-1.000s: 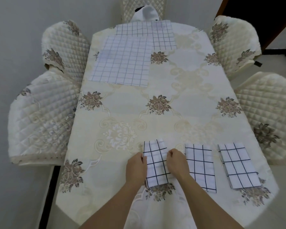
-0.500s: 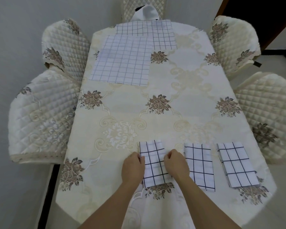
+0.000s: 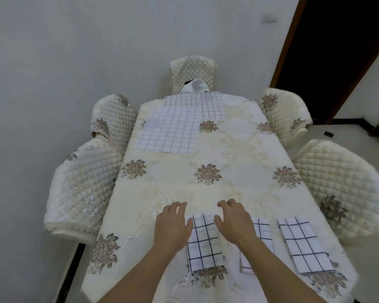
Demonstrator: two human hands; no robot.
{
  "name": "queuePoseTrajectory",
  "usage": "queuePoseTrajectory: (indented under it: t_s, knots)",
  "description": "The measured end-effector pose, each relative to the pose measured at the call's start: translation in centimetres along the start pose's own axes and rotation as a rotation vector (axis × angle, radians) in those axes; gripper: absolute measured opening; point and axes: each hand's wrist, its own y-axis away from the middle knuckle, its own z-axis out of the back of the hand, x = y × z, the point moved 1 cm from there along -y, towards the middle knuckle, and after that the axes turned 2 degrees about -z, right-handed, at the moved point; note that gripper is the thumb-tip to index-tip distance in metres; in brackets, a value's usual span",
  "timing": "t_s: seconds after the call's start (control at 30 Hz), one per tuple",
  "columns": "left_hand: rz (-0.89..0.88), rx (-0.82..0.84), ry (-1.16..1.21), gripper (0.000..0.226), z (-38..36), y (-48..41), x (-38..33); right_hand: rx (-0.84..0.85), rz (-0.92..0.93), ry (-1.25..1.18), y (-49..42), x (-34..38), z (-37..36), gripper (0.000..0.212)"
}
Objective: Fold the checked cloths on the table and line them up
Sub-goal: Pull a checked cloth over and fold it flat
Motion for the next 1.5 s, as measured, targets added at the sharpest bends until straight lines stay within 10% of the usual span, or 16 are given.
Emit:
queuePoseTrajectory:
  t_s: [0.33, 0.73, 1.5]
  knots:
    - [-0.304, -0.347, -0.115, 0.051, 10.6, -2.1, -5.8, -0.453, 0.185, 0.104, 1.5, 1.8, 10.5, 0.046]
    - [-0.279, -0.430, -0.163, 0.049, 11.8, 1.1, -7.5, -0.449, 0.194, 0.219, 6.2, 0.0, 12.5, 0.047]
    - [0.528, -0.329, -0.386, 0.051, 16.5, 26.0, 16.2, -0.245, 0.934, 0.107, 11.5, 28.0, -0.5, 0.042]
